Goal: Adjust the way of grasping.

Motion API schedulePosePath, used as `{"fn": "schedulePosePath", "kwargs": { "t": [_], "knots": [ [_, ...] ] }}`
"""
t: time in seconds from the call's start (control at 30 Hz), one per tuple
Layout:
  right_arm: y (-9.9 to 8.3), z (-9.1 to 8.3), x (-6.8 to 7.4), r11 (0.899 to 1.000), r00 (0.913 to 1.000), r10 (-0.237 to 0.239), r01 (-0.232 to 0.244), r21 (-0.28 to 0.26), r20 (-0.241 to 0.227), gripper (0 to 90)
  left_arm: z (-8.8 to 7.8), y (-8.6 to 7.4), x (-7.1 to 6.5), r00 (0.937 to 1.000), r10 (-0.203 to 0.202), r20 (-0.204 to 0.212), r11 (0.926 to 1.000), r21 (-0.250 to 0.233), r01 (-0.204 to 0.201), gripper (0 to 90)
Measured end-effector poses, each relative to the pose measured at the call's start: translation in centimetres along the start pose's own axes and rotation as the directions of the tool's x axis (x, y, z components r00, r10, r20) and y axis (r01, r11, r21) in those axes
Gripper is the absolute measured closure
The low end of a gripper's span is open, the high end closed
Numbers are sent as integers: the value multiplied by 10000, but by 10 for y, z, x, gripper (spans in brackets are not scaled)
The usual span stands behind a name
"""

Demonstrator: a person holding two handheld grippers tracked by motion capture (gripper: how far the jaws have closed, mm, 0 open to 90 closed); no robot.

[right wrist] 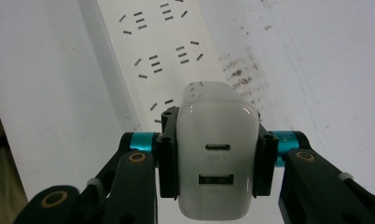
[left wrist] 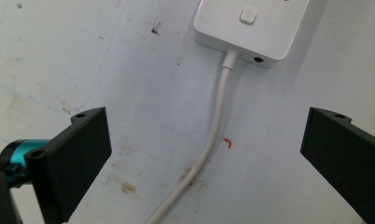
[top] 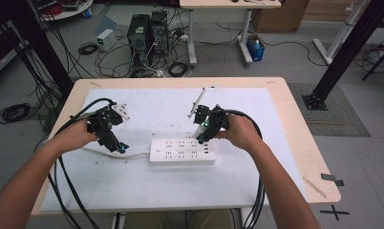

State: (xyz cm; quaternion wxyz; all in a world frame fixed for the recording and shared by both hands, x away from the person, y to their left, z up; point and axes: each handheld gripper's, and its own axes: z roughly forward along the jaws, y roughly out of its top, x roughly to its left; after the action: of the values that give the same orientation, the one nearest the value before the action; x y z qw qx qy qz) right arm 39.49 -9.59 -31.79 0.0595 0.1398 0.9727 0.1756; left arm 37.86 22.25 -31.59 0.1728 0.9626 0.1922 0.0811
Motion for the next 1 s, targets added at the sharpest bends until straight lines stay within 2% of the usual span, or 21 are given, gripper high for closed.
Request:
{"fn": "schedulePosePath", "kwargs": {
  "t": [0.07, 0.1, 0.2, 0.23, 0.3, 0.37, 0.53, 0.7, 0.9, 1.0],
  "knots": [
    [6, 4, -1, 9989, 9992, -408, 409, 223, -48, 621, -2, -2, 1, 9993, -383, 9, 9991, -178, 383, 18],
    [9, 6, -1, 9978, 9986, -522, 526, 401, -88, 620, -2, -3, 1, 9993, -386, 1, 9991, -198, 386, 18],
    [17, 14, -2, 9902, 9952, -968, 974, 998, -112, 621, -4, -6, -1, 9999, 29, -125, 10000, -18, -29, 18],
    [20, 17, -3, 9863, 9935, -1118, 1134, 1194, -200, 621, -4, -6, -2, 9999, 29, -119, 10000, -17, -29, 17],
    [25, 24, -3, 9806, 9909, -1297, 1334, 1439, -347, 621, -3, -8, -3, 9999, 107, -8, 9999, 37, -107, 18],
    [27, 26, -3, 9782, 9894, -1393, 1437, 1498, -400, 621, -2, -9, -4, 9994, 331, -72, 9993, 182, -329, 17],
    [30, 35, -1, 9689, 9859, -1624, 1671, 1826, -403, 621, 0, -13, -4, 9998, 194, 62, 9997, 177, -195, 18],
    [29, 29, -3, 9776, 9892, -1414, 1458, 1517, -397, 621, -1, -14, -2, 9999, 123, 16, 9998, 145, -123, 18],
    [26, 19, -2, 9814, 9895, -1392, 1432, 1282, -393, 621, -2, -17, -3, 9998, -189, -32, 9998, -50, 188, 17],
    [27, 18, -1, 9826, 9904, -1331, 1368, 1260, -374, 621, -1, -22, -6, 9998, -205, -57, 9997, -97, 205, 18]
  ]
}}
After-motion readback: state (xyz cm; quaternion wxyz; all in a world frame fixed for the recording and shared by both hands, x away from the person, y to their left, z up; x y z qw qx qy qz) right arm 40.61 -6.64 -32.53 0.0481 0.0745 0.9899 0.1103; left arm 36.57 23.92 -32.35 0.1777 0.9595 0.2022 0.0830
